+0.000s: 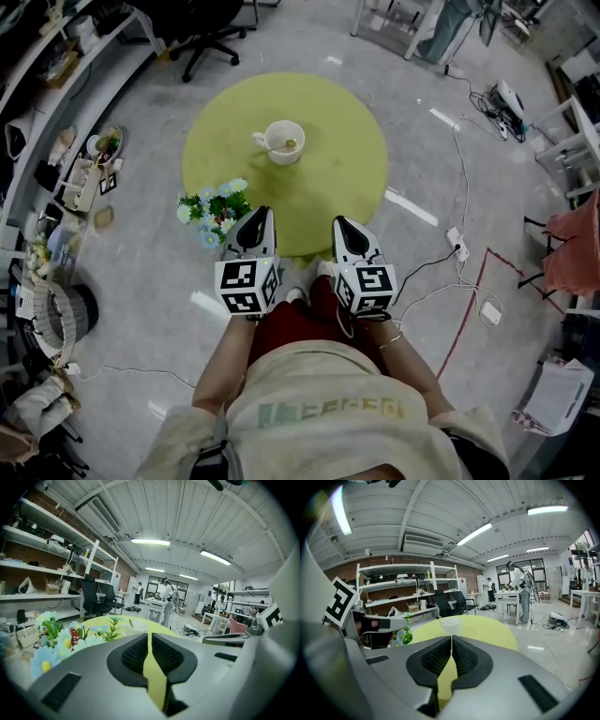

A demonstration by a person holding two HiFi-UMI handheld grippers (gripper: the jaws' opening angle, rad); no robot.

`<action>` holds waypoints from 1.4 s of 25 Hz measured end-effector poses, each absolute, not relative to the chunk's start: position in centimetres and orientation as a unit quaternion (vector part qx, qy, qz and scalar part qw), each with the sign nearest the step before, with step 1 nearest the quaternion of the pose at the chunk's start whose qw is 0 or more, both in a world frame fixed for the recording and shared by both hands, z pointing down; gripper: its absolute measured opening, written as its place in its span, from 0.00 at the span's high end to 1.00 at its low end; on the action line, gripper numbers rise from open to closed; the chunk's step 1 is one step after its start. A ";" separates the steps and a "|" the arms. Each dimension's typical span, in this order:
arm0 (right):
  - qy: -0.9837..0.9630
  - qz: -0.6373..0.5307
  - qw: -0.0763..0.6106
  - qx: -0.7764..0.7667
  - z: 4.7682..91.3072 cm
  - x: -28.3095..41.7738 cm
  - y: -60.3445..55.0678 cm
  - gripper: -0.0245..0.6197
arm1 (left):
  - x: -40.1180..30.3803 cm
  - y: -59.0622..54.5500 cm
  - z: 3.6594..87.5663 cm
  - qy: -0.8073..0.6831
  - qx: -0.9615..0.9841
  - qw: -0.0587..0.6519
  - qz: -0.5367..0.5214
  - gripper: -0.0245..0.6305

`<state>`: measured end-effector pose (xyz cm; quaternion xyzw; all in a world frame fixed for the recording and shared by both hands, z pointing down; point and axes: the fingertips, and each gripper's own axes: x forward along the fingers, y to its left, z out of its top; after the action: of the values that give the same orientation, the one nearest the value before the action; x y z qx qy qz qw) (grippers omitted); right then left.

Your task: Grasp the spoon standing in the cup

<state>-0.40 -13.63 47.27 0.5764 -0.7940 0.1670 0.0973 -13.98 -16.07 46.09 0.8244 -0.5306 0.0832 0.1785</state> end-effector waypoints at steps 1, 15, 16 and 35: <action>-0.795 0.167 0.098 0.576 47.3 -0.4 -13.9 0.90 | -13.9 -16.3 46.1 -0.532 0.824 0.179 0.083 0.91; -0.801 0.176 0.110 0.562 48.1 1.3 -19.1 0.90 | -13.3 -21.1 46.3 -0.563 0.803 0.181 0.081 0.88; -0.801 0.177 0.110 0.561 48.1 1.5 -19.7 0.90 | -13.2 -21.6 46.3 -0.564 0.800 0.185 0.080 0.87; -0.820 0.193 0.126 0.525 49.2 3.6 -28.5 0.90 | -11.3 -29.5 47.9 -0.597 0.761 0.243 0.070 0.77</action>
<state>3.61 -28.50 49.20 0.5247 -0.8195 0.1930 0.1257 -11.31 -29.52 47.90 0.7614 -0.5970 0.0705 0.2426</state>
